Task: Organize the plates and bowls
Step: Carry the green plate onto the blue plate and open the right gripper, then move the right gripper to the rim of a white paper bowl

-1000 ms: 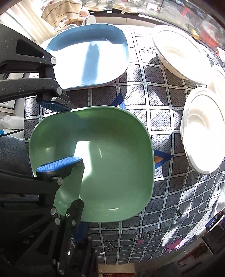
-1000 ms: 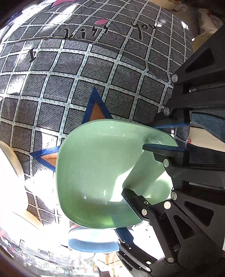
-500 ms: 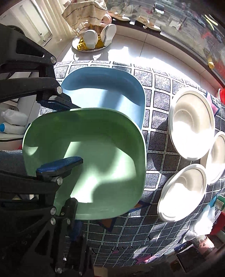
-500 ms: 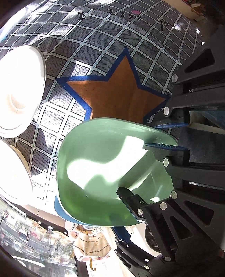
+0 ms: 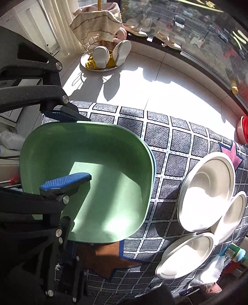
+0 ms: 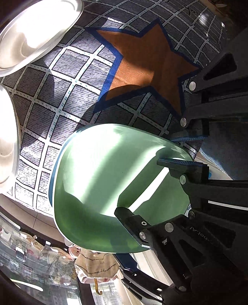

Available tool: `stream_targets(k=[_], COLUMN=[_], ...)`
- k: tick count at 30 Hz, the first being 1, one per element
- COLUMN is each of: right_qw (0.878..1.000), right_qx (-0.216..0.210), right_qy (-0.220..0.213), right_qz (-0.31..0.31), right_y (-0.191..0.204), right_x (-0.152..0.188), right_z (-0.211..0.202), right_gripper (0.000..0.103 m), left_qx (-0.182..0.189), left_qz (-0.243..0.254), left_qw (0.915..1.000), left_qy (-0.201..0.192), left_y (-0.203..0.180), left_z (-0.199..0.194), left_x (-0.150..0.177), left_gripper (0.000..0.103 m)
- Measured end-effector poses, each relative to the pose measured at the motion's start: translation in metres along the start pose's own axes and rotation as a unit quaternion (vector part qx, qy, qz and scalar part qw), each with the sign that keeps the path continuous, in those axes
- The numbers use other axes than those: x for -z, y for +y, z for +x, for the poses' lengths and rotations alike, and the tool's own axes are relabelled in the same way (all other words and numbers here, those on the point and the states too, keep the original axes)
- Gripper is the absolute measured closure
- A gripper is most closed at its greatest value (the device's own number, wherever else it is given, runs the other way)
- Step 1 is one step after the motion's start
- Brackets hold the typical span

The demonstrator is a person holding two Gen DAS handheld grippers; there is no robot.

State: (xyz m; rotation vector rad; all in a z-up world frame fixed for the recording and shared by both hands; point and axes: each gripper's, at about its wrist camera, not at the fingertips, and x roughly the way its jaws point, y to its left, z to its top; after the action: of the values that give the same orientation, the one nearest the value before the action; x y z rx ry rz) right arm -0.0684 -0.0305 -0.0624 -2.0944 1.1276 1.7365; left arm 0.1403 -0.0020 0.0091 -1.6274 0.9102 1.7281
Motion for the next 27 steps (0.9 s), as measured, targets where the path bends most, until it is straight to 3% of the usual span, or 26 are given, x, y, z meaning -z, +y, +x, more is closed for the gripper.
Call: stream_targets(k=[4, 5, 6, 8, 13, 18, 27], right_qw=[1.0, 1.0, 1.0, 1.0, 0.999, 0.996, 0.986], right_qx=[-0.007, -0.011, -0.006, 0.004, -0.002, 0.02, 0.031], right_qy=[-0.002, -0.007, -0.011, -0.03, -0.048, -0.058, -0.069], right_qz=[0.002, 0.001, 0.0, 0.001, 0.023, 0.058, 0.149], right_y=[0.001, 0.0, -0.005, -0.008, -0.041, -0.083, -0.147], right_x=[-0.002, -0.002, 0.002, 0.004, 0.019, 0.035, 0.06], right_z=[0.0, -0.002, -0.007, -0.012, -0.035, -0.042, -0.034], right_gripper=[0.082, 0.072, 0.053, 0.031, 0.031, 0.031, 0.031], left_qx=[-0.009, -0.014, -0.02, -0.021, -0.03, -0.022, 0.016], left_qz=[-0.004, -0.006, -0.01, -0.018, -0.018, -0.004, 0.087], left_qw=[1.0, 0.9999, 0.9997, 0.9995, 0.9993, 0.9997, 0.996], left_qy=[0.002, -0.001, -0.007, -0.013, -0.01, -0.014, -0.013], left_y=[0.012, 0.014, 0.02, 0.028, 0.044, 0.035, -0.031], left_z=[0.013, 0.012, 0.013, 0.012, 0.017, 0.012, 0.004], left_x=[-0.009, -0.009, -0.011, -0.012, -0.016, -0.018, -0.025], left_gripper=[0.044, 0.039, 0.036, 0.03, 0.027, 0.027, 0.027])
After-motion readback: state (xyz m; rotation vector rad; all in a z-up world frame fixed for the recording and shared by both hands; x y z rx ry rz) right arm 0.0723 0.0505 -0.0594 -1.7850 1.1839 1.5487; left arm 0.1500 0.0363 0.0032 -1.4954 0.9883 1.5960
